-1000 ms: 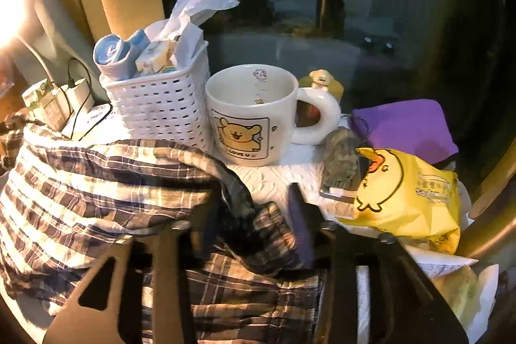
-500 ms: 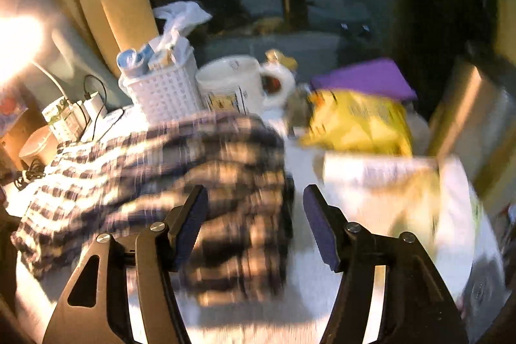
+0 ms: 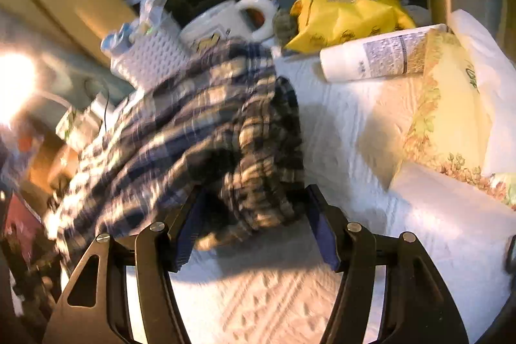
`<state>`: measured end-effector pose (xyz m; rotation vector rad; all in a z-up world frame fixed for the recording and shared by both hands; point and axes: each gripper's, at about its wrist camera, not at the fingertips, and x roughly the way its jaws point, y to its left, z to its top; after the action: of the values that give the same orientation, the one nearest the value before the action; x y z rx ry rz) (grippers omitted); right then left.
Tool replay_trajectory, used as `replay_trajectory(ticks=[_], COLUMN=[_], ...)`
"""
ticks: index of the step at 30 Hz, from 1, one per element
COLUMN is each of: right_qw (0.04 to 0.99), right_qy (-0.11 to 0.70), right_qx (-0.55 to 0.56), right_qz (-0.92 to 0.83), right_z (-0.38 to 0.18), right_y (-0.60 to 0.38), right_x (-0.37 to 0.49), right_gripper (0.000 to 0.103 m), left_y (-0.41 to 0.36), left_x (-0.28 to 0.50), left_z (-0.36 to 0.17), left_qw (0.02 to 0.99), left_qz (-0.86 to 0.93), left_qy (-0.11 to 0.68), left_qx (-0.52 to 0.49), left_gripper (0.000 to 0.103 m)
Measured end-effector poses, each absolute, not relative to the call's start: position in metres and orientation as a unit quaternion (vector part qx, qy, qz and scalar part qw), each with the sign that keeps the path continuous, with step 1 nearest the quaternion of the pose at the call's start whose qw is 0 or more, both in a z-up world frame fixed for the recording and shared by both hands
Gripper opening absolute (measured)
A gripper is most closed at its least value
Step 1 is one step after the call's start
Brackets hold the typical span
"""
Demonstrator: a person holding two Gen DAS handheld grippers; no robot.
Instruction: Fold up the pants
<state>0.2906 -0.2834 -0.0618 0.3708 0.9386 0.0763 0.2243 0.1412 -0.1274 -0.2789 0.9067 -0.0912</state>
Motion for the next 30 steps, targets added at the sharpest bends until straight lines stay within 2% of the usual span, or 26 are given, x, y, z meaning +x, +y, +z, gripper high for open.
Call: replay_trajectory(ticks=[1, 2, 6, 10, 11, 13, 15, 24, 30], right_qw=[0.875, 0.876, 0.895, 0.905, 0.908, 0.911, 0.912, 0.91, 0.894], right_qy=[0.447, 0.447, 0.437, 0.422, 0.417, 0.411, 0.409, 0.408, 0.441], right_qx=[0.179, 0.177, 0.083, 0.039, 0.025, 0.003, -0.018, -0.077, -0.076], right_qz=[0.04, 0.049, 0.047, 0.032, 0.027, 0.022, 0.017, 0.017, 0.008], right_z=[-0.062, -0.062, -0.052, -0.037, -0.035, -0.032, -0.032, -0.028, -0.048], right_y=[-0.282, -0.279, -0.266, -0.275, -0.277, -0.279, -0.279, -0.28, -0.289], right_x=[0.291, 0.292, 0.288, 0.292, 0.294, 0.3, 0.306, 0.317, 0.309], right_gripper=[0.055, 0.026, 0.026, 0.026, 0.026, 0.026, 0.026, 0.025, 0.027], left_y=[0.14, 0.139, 0.135, 0.135, 0.135, 0.135, 0.135, 0.158, 0.189], left_x=[0.226, 0.228, 0.231, 0.233, 0.234, 0.238, 0.242, 0.233, 0.228], left_z=[-0.127, -0.128, -0.125, -0.124, -0.124, -0.125, -0.128, -0.107, -0.112], left_qw=[0.889, 0.889, 0.889, 0.89, 0.89, 0.889, 0.884, 0.897, 0.881], left_qz=[-0.04, -0.034, -0.036, -0.04, -0.044, -0.044, -0.05, -0.024, 0.001], left_qy=[0.438, 0.44, 0.44, 0.44, 0.438, 0.441, 0.448, 0.418, 0.437], left_qx=[-0.129, -0.125, -0.118, -0.117, -0.119, -0.119, -0.123, -0.14, -0.183], left_gripper=[0.064, 0.064, 0.064, 0.062, 0.056, 0.023, 0.01, 0.007, 0.008])
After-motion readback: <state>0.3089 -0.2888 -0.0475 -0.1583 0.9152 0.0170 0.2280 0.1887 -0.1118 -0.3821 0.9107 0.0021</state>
